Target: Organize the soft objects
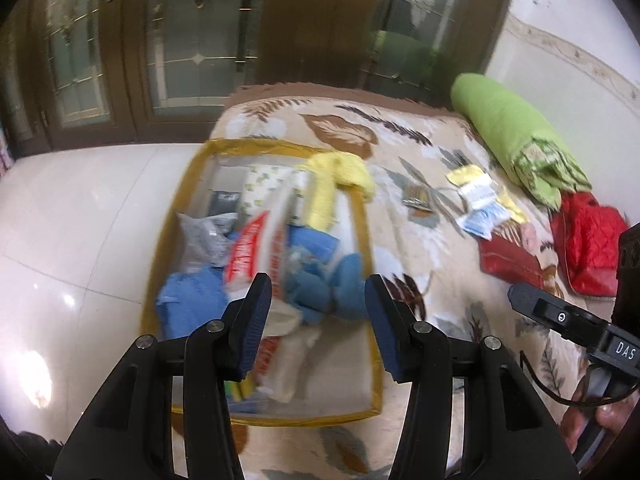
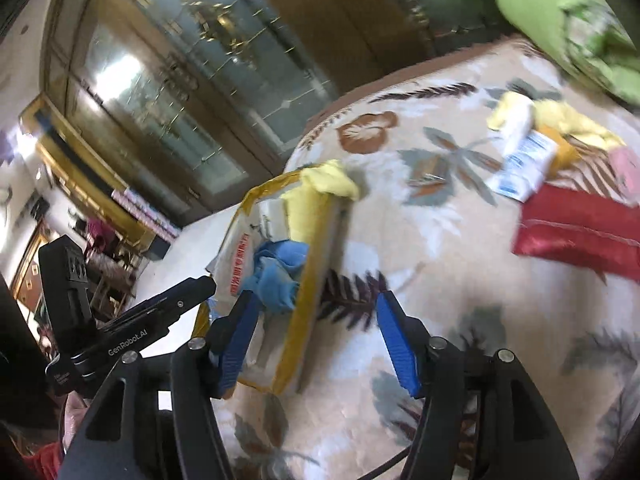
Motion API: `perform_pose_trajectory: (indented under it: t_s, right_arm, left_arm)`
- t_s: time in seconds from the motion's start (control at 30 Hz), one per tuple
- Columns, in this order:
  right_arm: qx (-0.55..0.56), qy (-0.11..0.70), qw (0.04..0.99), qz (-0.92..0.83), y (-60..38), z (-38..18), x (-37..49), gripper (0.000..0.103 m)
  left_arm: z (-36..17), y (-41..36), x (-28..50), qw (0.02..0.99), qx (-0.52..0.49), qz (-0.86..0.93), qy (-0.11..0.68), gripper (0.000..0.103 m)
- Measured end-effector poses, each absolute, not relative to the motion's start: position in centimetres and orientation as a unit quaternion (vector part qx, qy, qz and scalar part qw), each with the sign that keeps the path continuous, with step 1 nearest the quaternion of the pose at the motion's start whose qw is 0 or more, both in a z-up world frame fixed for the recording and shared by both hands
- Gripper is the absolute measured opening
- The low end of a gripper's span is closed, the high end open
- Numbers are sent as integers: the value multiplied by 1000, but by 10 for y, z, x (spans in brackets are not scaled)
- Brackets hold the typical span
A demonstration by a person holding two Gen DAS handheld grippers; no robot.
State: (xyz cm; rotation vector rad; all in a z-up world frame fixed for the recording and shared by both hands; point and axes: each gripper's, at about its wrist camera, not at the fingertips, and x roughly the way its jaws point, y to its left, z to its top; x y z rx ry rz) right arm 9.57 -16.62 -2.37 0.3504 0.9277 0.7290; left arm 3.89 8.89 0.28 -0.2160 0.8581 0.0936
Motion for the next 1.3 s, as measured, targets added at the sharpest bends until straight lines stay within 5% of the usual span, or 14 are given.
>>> perform_pose_trajectory:
  t_s: [0.6,1.3]
  right_arm:
    - [139,430,850,269,-224,-26,109,62]
    - [40,420,893,158,-229,-59,226,66]
  left_arm:
    - [-20,6,87,895,-45,-30,443,49]
    - [-37,-31,222,864,-146,-156,456,49]
